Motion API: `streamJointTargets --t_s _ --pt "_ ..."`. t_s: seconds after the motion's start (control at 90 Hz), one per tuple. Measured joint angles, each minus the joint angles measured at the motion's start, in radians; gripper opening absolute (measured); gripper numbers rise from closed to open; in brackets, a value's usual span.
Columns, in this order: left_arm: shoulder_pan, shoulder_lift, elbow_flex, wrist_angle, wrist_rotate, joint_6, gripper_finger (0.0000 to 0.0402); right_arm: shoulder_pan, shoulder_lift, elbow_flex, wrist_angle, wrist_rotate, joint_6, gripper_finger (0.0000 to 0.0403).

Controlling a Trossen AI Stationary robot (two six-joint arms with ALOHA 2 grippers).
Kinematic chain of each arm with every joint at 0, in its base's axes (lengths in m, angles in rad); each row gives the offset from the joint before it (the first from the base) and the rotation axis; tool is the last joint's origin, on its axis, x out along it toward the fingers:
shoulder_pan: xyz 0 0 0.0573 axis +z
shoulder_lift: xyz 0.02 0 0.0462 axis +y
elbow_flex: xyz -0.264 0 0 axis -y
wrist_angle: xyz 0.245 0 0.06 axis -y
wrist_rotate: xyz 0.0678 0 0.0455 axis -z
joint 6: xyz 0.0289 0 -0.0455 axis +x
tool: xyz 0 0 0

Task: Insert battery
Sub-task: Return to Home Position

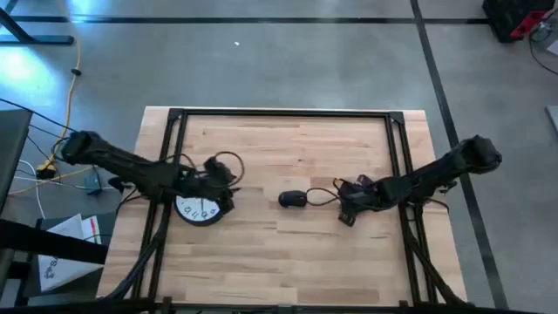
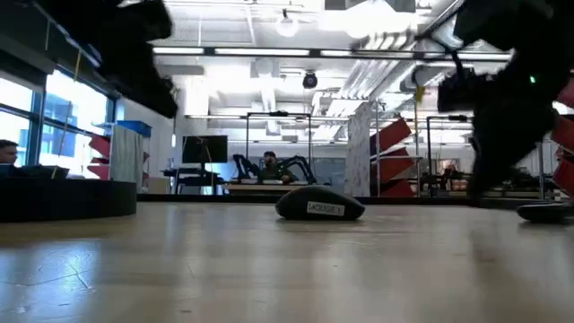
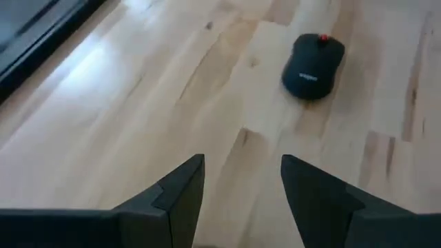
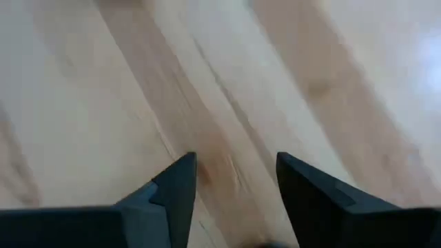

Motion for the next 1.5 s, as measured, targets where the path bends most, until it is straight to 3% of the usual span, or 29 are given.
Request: streamJointTargets --t_s 0.2,0.378,0.589,0.711,0.878,1.033,1.189,1.356,1.5 --pt "-0.094 -0.166 -0.094 0.006 -0.158 -0.121 0.0177 0.018 -0.022 0.001 0.172 0.058 -0.193 0.0169" --pt "-0.166 -0.248 -0.18 0.133 -0.215 -0.117 0.0177 0.01 -0.021 -0.05 0.493 0.097 -0.46 0.0169" --pt "-0.137 -0.313 -0.335 0.679 -0.072 0.146 0.0177 -0.089 -0.021 -0.068 0.641 -0.044 -0.658 0.0169" --pt "-0.044 -0.326 -0.406 0.901 0.093 0.236 0.0177 -0.174 -0.05 -0.068 0.646 -0.128 -0.717 0.0169" --pt "0.085 -0.35 -0.478 0.985 0.191 0.234 0.0177 -0.291 -0.157 -0.068 0.629 -0.267 -0.744 0.0169" --pt "0.16 -0.387 -0.497 0.996 0.27 0.216 0.0177 -0.351 -0.252 -0.068 0.561 -0.273 -0.783 0.014" --pt "0.168 -0.471 -0.498 0.967 0.218 0.315 0.0177 -0.374 -0.338 -0.076 0.539 -0.33 -0.784 0.0085" --pt "0.168 -0.586 -0.498 0.928 0.186 0.378 0.0177 -0.413 -0.482 -0.185 0.603 -0.337 -0.766 0.0014" --pt "0.172 -0.695 -0.497 0.801 0.181 0.37 0.0177 -0.456 -0.639 -0.276 0.614 -0.362 -0.736 0.0009"
